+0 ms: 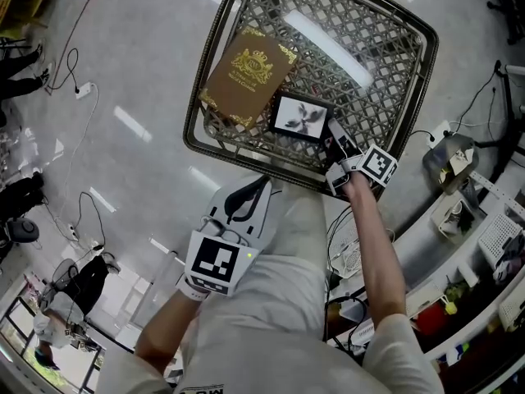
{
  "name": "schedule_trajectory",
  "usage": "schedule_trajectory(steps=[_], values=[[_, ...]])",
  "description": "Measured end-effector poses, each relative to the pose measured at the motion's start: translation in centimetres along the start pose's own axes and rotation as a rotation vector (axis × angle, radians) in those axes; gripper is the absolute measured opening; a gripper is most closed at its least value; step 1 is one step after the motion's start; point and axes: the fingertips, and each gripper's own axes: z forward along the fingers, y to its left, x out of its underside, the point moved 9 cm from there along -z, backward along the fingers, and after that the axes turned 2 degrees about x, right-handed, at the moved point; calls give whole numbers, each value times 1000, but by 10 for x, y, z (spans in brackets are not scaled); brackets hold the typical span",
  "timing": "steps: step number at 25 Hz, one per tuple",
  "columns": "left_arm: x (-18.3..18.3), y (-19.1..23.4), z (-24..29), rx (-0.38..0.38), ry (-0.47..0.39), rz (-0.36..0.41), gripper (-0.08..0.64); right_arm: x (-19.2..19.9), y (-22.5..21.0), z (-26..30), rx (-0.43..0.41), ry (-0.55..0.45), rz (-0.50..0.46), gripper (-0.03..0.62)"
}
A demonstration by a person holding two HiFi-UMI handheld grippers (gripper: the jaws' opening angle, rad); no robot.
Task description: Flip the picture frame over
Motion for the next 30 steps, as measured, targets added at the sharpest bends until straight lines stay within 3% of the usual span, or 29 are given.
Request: schedule_trajectory(steps=[7, 18, 30], values=[[-9, -5, -2, 8, -22, 27, 25, 5, 18, -16, 96, 13, -70, 46], [-43, -19, -14, 15, -66, 44, 26, -16, 114, -59, 140, 19, -473, 34], [-81, -34, -37, -5, -166, 57, 25, -26, 241, -123, 141, -71, -895, 29]])
